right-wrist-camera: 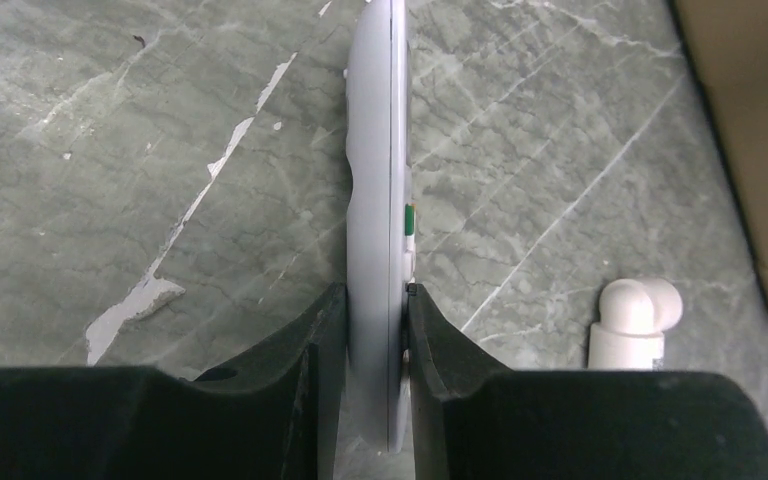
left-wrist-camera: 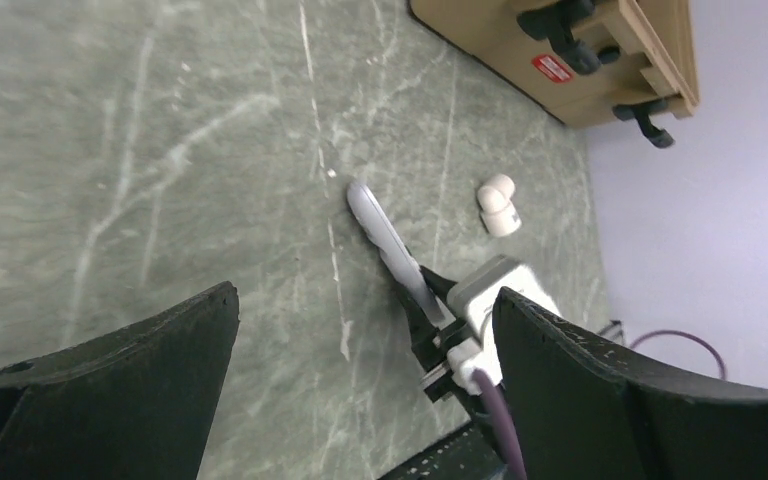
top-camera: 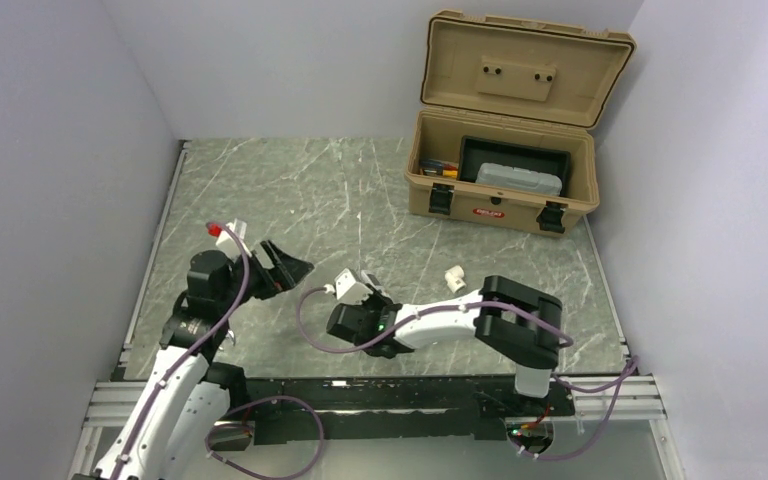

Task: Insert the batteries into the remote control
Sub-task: Turn over the remote control at the center of the board.

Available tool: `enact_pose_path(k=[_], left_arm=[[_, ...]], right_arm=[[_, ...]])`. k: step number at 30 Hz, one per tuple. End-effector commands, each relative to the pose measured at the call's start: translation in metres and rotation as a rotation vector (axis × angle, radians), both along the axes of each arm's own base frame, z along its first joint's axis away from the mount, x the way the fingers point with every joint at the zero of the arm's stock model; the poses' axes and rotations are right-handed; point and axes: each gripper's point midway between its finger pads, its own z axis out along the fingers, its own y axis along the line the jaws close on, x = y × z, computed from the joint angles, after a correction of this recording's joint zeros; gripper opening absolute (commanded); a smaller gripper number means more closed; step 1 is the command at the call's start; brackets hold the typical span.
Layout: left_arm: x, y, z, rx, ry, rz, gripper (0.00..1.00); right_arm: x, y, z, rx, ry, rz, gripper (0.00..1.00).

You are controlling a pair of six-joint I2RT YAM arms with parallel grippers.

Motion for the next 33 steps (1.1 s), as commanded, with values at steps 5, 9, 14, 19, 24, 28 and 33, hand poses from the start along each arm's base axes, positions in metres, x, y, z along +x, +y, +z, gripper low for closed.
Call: enact_pose_path(k=[5,9,14,19,24,28,33], left_arm=[[0.017,0.052,0.06,0.231,-0.121,0.191,0.99],[0.024,0.065,0.074,0.279,-0.129,0.236,0.99],[0.023,0.063,0.087,0.272,-0.165,0.223,1.0],[0.021,0.066,0.087,0.28,-0.172,0.231,0.99],[0.021,0.073,0.094,0.317,-0.189,0.248,0.99],[0.021,0.085,0.102,0.395,-0.194,0.281,0.99],[0.021,0.089,0.109,0.424,-0.202,0.285,0.99]], right_arm=[[-0.035,-0.024,-0.046,-0.183,0.08,-0.034,0.14],[-0.044,-0.017,-0.055,-0.168,0.103,-0.023,0.3],[-0.05,-0.009,-0.062,-0.173,0.12,-0.005,0.44],[-0.051,-0.008,-0.06,-0.171,0.106,-0.011,0.51],[-0.05,0.0,-0.043,-0.134,0.08,0.008,0.58],[-0.051,0.022,-0.007,0.002,0.082,0.059,0.61],[-0.067,0.057,0.028,0.276,0.155,0.151,0.64]])
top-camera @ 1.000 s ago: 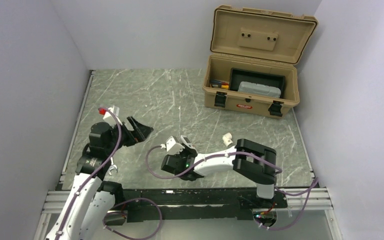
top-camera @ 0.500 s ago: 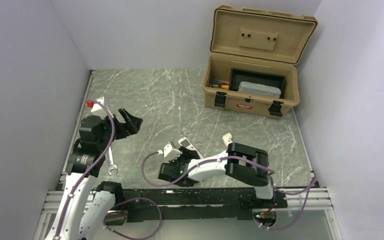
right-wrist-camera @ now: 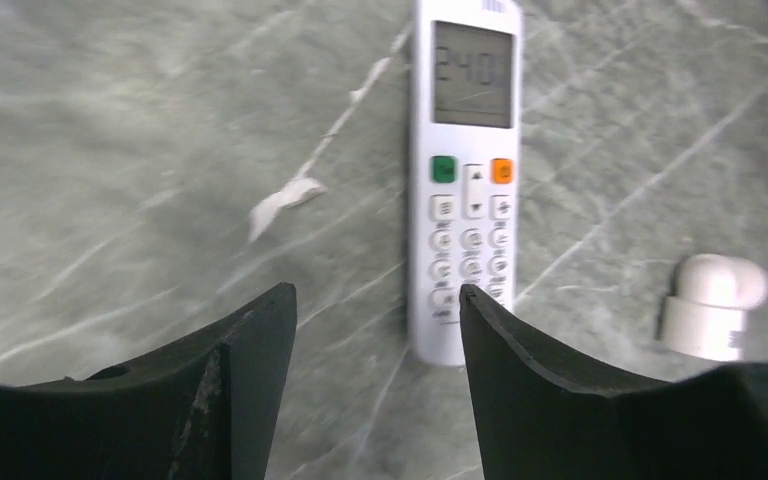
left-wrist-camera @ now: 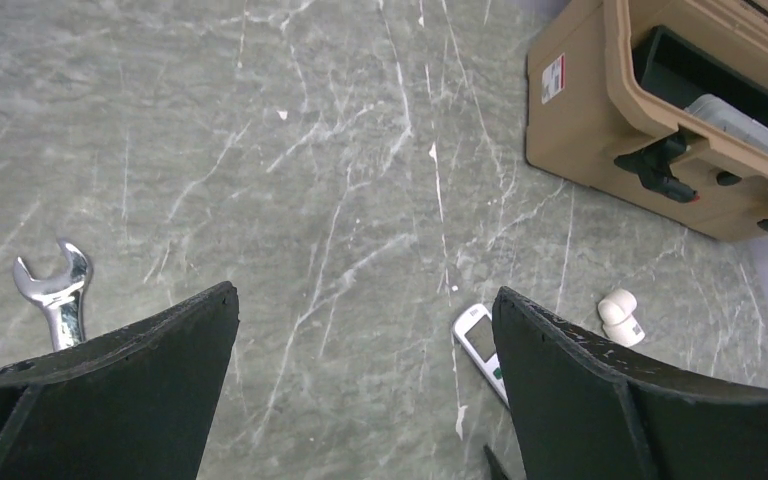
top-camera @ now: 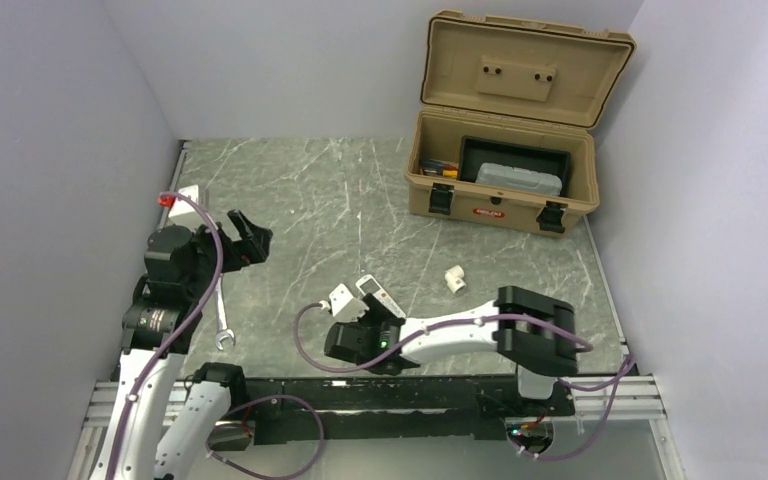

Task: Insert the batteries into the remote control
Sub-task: Turn over the remote control at the center of the board, then reset both arms

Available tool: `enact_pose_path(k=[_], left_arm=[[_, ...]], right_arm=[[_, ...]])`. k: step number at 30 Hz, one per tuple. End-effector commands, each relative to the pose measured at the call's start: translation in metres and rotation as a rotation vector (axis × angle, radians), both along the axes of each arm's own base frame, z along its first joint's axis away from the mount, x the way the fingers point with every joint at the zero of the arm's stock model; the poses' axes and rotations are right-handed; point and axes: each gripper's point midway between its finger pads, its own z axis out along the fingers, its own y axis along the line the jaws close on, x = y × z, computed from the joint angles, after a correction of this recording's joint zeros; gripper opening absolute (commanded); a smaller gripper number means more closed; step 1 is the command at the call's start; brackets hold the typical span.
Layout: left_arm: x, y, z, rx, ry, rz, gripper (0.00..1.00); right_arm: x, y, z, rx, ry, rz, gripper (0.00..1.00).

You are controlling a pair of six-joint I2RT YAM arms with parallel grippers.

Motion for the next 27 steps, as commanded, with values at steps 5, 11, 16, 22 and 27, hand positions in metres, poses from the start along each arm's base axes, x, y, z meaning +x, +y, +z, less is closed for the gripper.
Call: enact_pose_path(k=[5,11,16,22,27], left_arm=[[0.001,0.006,0.014,0.044,-0.015,0.011,0.99],[0.005,-0.013,0.001,0.027,-0.009,-0.104,0.99],[0.001,-0.026,-0.029,-0.041,0.008,-0.152,0.99],[-0.004,-0.015,-0.055,0.026,0.032,-0.115,0.99],[-0.001,-0.008,-0.061,0.067,0.081,-0.091,0.99]], right_arm=[[-0.034,0.048,0.073,0.518,0.139,0.136,0.65],[-0.013,0.007,0.144,0.793,0.029,0.053,0.68],[0.01,-0.046,0.16,1.002,-0.005,-0.059,0.72],[0.02,-0.11,0.146,1.025,-0.084,-0.218,1.0],[0.018,-0.136,0.134,1.042,-0.098,-0.317,1.0]])
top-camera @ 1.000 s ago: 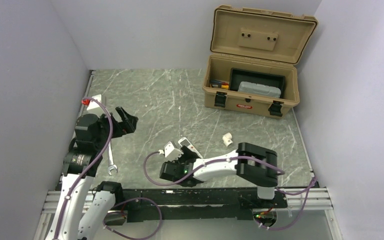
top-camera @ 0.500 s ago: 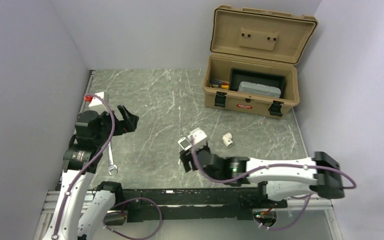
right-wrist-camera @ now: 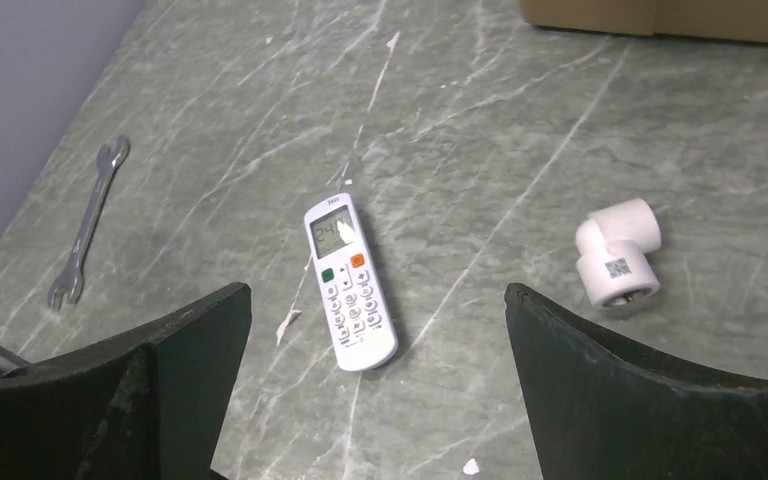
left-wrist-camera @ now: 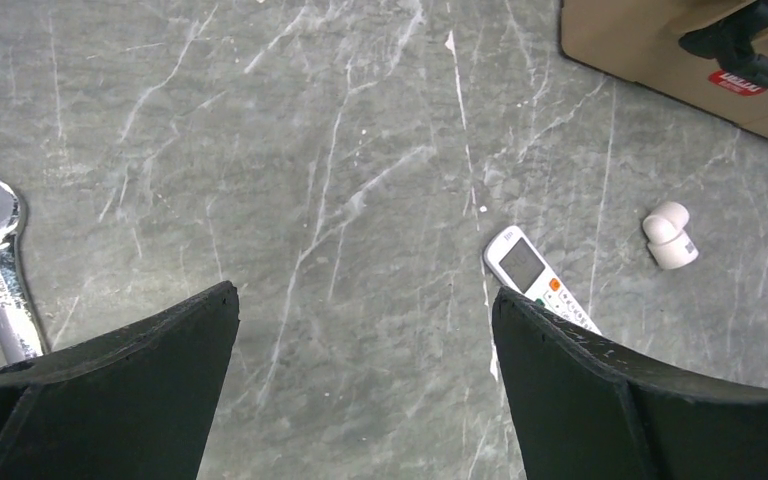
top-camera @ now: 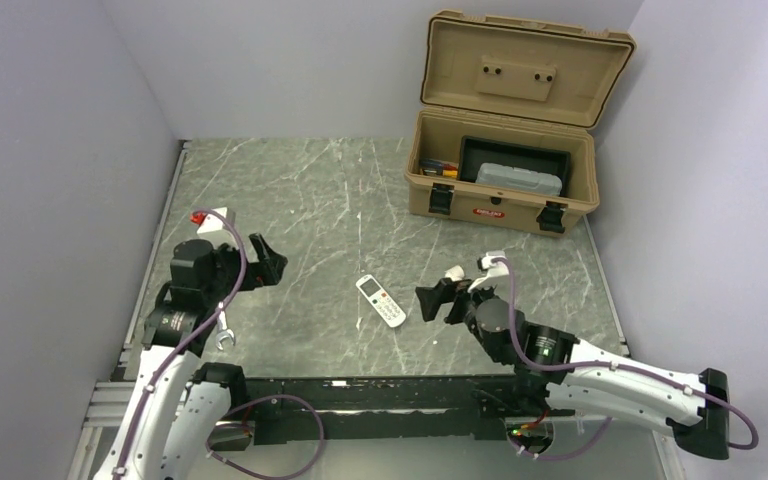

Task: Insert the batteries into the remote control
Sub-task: Reset both arms

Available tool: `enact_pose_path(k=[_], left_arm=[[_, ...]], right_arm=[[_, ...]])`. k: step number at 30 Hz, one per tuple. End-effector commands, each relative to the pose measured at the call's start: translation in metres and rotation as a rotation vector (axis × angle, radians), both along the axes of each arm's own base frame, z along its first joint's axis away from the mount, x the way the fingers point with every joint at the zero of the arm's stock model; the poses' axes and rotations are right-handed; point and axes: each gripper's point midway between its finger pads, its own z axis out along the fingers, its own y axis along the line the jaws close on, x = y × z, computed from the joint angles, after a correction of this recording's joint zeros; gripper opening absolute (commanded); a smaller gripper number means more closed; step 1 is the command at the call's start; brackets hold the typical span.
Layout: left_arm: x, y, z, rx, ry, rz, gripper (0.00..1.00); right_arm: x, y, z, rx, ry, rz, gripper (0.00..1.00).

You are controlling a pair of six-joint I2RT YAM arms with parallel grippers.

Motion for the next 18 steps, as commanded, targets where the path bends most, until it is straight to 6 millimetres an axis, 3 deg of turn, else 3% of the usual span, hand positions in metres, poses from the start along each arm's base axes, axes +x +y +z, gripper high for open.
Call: enact_pose_path(k=[1,4,7,18], left_arm=[[0.009,0.008,0.008,0.058,-0.022,0.019,0.99],[0.011,0.006,0.008,0.064,-0.013,0.005,0.99],[0.012,0.003,0.009,0.061,-0.02,-0.01,0.99],[0.008,0.011,0.013,0.087,-0.048,0.019,0.99]], right_arm=[[0.002,-0.022,-0.011,0.029,0.028,-0.101,1.0],[0.002,-0.022,-0.013,0.015,0.019,-0.089,1.0],[-0.001,-0.008,-0.011,-0.032,-0.008,-0.001,1.0],[0.003,0.017,-0.011,-0.115,0.032,0.043,1.0]])
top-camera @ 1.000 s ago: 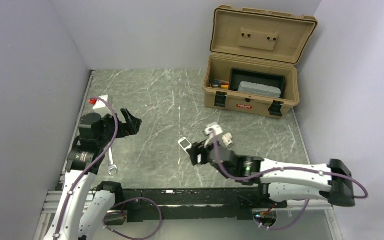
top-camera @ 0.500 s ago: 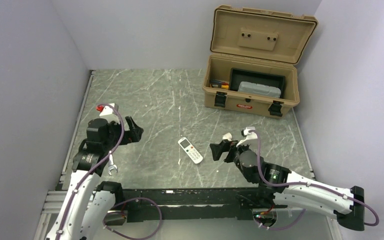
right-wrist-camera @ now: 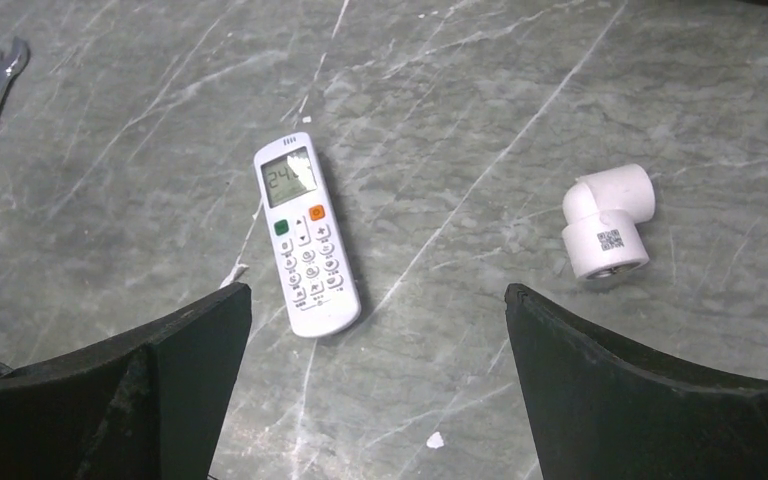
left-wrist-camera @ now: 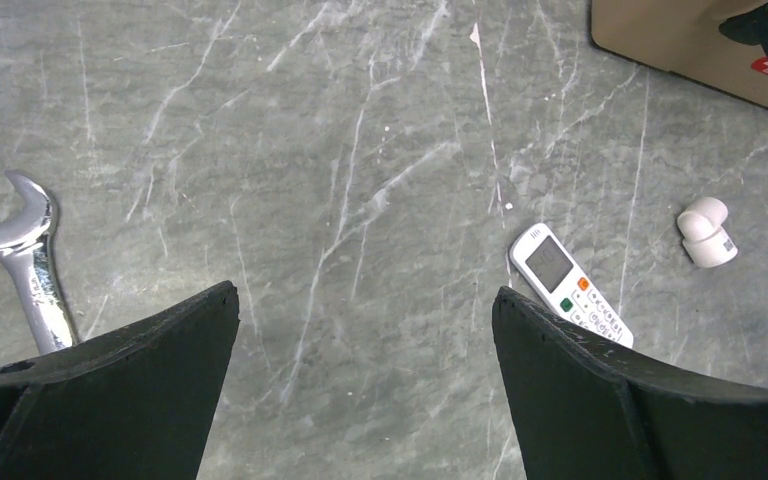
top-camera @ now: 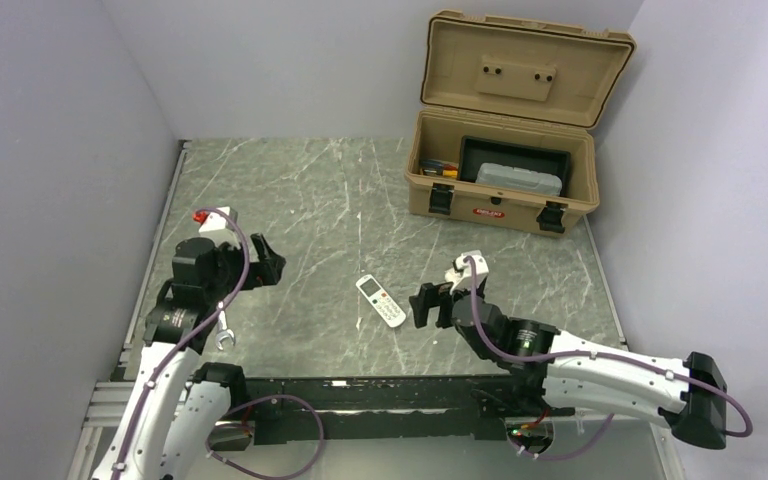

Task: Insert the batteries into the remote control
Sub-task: Reset both arms

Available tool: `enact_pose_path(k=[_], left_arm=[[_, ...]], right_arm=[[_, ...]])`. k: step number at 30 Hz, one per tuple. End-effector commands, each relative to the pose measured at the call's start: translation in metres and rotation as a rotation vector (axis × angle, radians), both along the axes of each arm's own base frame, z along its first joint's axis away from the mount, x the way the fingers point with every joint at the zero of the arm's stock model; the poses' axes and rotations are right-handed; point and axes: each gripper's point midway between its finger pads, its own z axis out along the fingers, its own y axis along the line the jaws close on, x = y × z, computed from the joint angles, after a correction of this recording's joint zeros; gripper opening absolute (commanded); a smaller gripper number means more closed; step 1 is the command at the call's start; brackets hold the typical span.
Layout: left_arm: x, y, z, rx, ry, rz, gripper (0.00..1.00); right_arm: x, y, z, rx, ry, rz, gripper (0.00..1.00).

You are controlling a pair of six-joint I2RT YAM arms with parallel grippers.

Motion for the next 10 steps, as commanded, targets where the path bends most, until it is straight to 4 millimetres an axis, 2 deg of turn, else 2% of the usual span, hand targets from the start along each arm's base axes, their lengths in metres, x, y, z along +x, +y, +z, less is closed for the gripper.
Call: enact_pose_path(k=[1,10], left_arm=[[0.0051,0.0057,0.0191,0.034,-0.063,0.015,0.99],[0.0052,0.0091,0.0181,0.044,-0.048,0.033,0.99]], right_arm=[[0.0044,0.0174,0.0261,0.05,-0.035,0.034,1.0],[0.0051,0.0238,0.0236,0.062,-0.031,0.041,1.0]])
